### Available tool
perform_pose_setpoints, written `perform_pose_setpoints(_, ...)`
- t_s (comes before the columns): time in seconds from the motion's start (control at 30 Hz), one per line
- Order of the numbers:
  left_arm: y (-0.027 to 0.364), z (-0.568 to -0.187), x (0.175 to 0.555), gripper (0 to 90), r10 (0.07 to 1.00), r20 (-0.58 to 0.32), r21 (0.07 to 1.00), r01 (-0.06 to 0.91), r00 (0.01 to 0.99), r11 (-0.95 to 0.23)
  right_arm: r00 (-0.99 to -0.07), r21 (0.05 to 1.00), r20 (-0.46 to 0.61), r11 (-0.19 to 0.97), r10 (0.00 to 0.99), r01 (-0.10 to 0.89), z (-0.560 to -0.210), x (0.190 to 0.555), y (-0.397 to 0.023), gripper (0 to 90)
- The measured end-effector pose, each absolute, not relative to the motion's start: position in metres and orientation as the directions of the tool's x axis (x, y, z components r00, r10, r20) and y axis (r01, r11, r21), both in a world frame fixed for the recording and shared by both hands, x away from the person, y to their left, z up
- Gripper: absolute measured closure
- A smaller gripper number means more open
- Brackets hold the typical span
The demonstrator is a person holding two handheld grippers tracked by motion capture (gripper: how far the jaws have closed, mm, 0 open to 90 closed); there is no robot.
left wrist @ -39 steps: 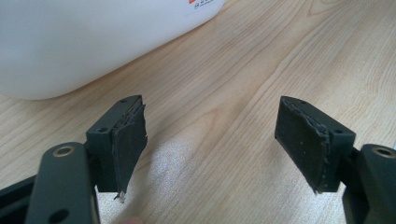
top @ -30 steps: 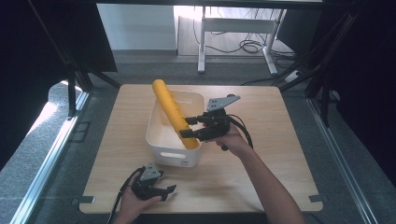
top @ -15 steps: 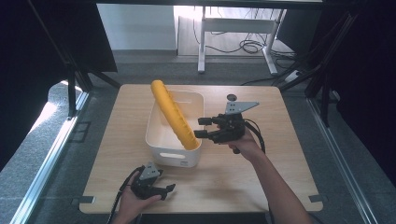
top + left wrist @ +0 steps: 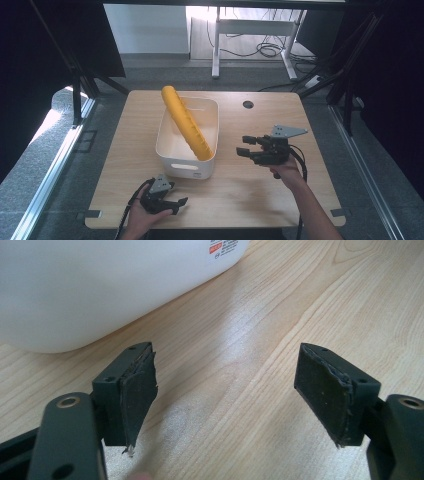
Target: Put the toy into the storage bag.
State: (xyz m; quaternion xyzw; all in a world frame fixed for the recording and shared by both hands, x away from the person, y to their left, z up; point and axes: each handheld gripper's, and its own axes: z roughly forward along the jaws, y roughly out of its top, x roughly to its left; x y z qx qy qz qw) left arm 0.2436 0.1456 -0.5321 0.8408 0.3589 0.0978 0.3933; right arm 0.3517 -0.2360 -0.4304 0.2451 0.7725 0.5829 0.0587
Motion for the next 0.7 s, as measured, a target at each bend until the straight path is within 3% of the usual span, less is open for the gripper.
perform_pose_setpoints(0.3, 0.143, -0.532, 0.243, 24.9, 0.682, -0.12, 0.73, 0.529, 0.722, -0.432, -0.809, 0.906, 0.18, 0.227, 0.559, 0.358, -0.462, 0.342, -0.273, 41.0)
perform_pose_setpoints(0.7, 0.143, -0.533, 0.243, 25.0, 0.677, -0.112, 0.729, 0.523, 0.728, -0.442, -0.782, 0.88, 0.189, 0.25, 0.595, 0.403, -0.481, 0.34, -0.283, 40.6)
